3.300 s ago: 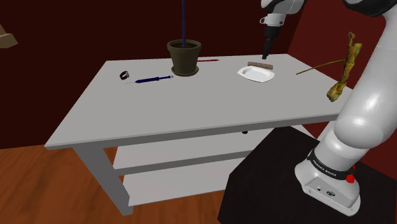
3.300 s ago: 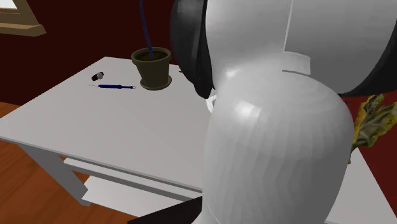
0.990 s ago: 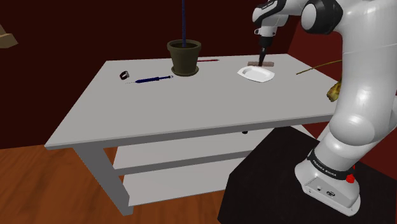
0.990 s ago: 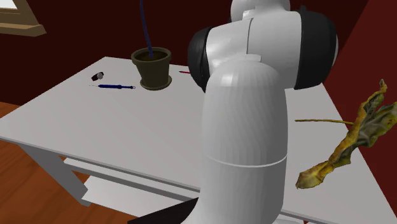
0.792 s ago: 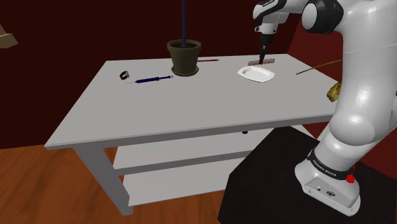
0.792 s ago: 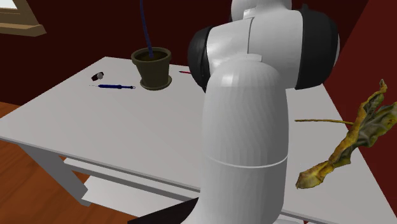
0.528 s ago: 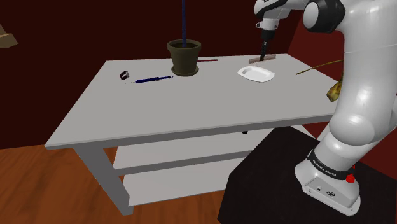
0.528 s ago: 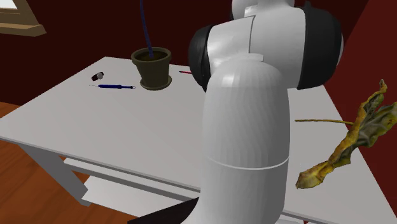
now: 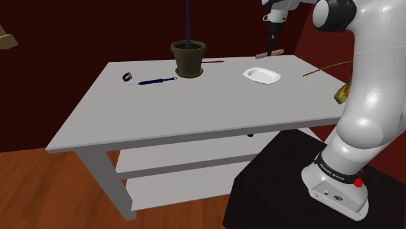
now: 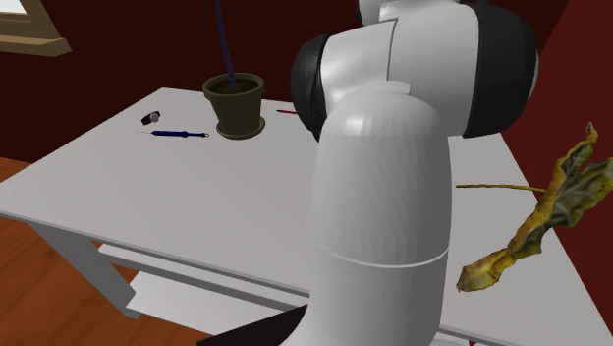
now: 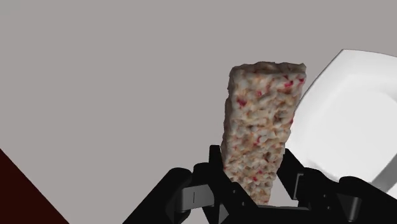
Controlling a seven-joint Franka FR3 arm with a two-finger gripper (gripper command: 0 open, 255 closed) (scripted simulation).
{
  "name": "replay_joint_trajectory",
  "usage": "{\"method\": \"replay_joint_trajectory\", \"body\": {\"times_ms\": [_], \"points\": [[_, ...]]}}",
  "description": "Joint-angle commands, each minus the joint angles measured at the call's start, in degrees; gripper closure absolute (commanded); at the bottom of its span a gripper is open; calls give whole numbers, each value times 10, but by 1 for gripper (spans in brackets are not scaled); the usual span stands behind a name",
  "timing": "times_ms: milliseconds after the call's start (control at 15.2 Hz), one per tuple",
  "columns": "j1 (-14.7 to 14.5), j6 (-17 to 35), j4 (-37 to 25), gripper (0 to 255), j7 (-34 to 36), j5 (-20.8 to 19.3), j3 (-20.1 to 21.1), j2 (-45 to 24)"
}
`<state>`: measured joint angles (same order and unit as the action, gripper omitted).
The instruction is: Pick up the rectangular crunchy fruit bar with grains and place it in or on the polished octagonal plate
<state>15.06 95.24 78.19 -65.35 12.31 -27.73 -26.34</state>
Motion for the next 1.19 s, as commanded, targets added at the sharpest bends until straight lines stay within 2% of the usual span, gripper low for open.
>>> {"method": "replay_joint_trajectory", "body": {"times_ms": [0,330,660,1122], "points": [[-24,16,53,255,15,-15,-2,41],[-86,62,200,255,74,-61,3,155],[-128,91,316,255,145,-101,24,256],[-130,138,364,255,149,-101,28,257]]}}
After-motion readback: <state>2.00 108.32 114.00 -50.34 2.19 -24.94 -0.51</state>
